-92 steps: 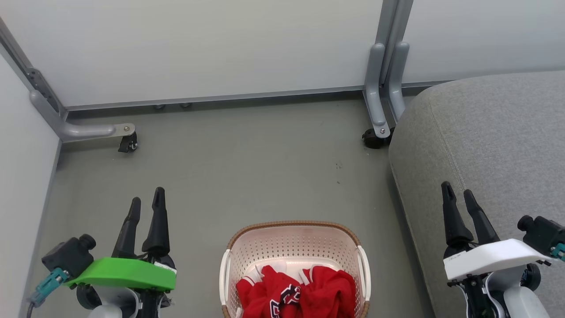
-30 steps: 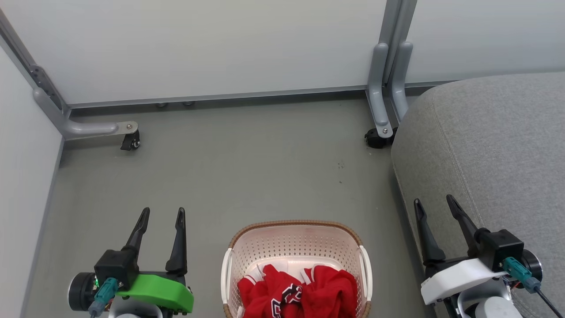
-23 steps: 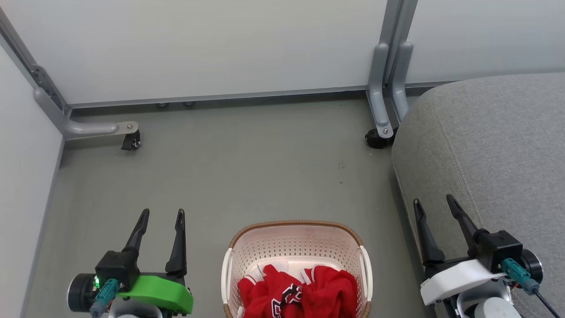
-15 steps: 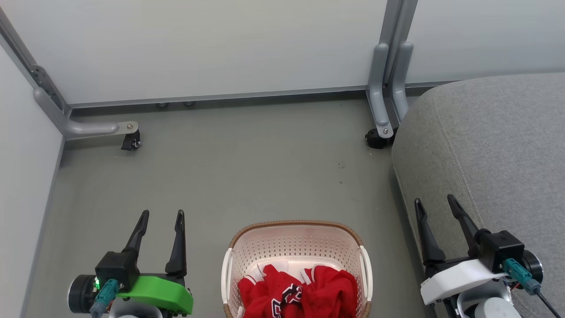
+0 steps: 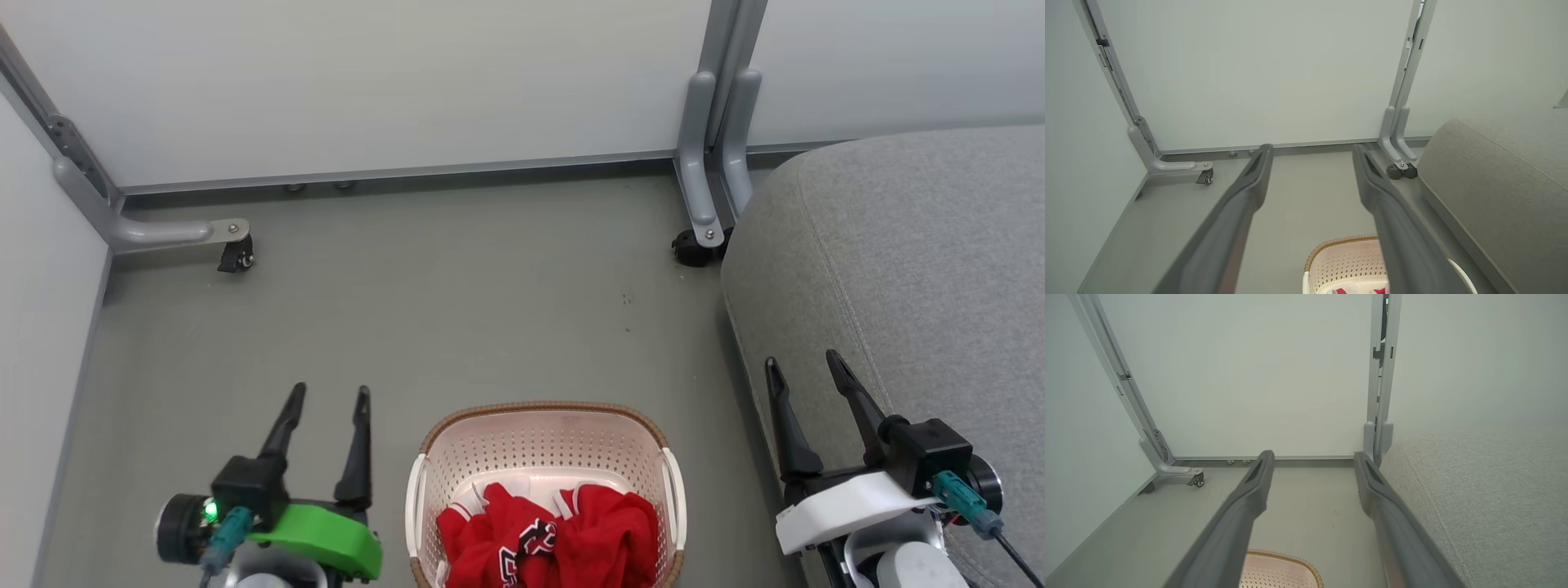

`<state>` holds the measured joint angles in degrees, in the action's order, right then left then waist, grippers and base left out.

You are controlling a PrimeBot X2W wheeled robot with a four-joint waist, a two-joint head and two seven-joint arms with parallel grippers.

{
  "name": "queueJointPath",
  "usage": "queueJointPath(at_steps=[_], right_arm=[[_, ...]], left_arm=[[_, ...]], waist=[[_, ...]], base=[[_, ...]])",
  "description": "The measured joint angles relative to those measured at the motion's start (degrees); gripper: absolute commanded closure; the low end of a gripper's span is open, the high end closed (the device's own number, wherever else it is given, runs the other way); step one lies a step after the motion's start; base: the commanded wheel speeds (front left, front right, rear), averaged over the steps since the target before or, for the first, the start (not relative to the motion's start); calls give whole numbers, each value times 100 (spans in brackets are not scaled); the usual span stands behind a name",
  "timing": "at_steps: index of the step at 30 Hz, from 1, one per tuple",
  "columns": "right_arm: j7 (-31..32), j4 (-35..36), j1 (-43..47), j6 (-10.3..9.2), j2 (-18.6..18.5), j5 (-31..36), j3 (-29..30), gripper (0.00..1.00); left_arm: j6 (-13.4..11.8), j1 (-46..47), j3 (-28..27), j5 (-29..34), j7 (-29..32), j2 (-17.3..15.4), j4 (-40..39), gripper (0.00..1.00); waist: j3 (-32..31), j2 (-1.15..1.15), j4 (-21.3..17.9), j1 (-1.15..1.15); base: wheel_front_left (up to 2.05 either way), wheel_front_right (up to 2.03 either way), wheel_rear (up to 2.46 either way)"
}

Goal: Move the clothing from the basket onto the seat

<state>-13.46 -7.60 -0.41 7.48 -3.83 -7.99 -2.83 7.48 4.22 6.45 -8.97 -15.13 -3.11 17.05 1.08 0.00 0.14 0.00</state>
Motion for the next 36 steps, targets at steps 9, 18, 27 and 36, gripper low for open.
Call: queueJointPath(at_steps=[9,18,27,36], right_arm=[[-2,231,-313,1,-23,-67,-93,0],[-76,534,-959,1,-18,-108,-189,0],[-130,927,-1567,1,10,-115,-343,0],[-158,1136,-1989,1,67,-290,-486,0]], left_arm=[[0,734,1187,-120,0,24,957,0],[0,1863,2470,-534,34,36,2538,0],[1,2978,3417,-708,299,43,3815,0],[1,3754,3884,-683,523,42,4770,0]], waist=[[475,0,-162,0],[1330,0,-334,0],[2441,0,-546,1],[3494,0,-834,1]], base=[[0,0,0],[0,0,0],[0,0,0],[0,0,0]])
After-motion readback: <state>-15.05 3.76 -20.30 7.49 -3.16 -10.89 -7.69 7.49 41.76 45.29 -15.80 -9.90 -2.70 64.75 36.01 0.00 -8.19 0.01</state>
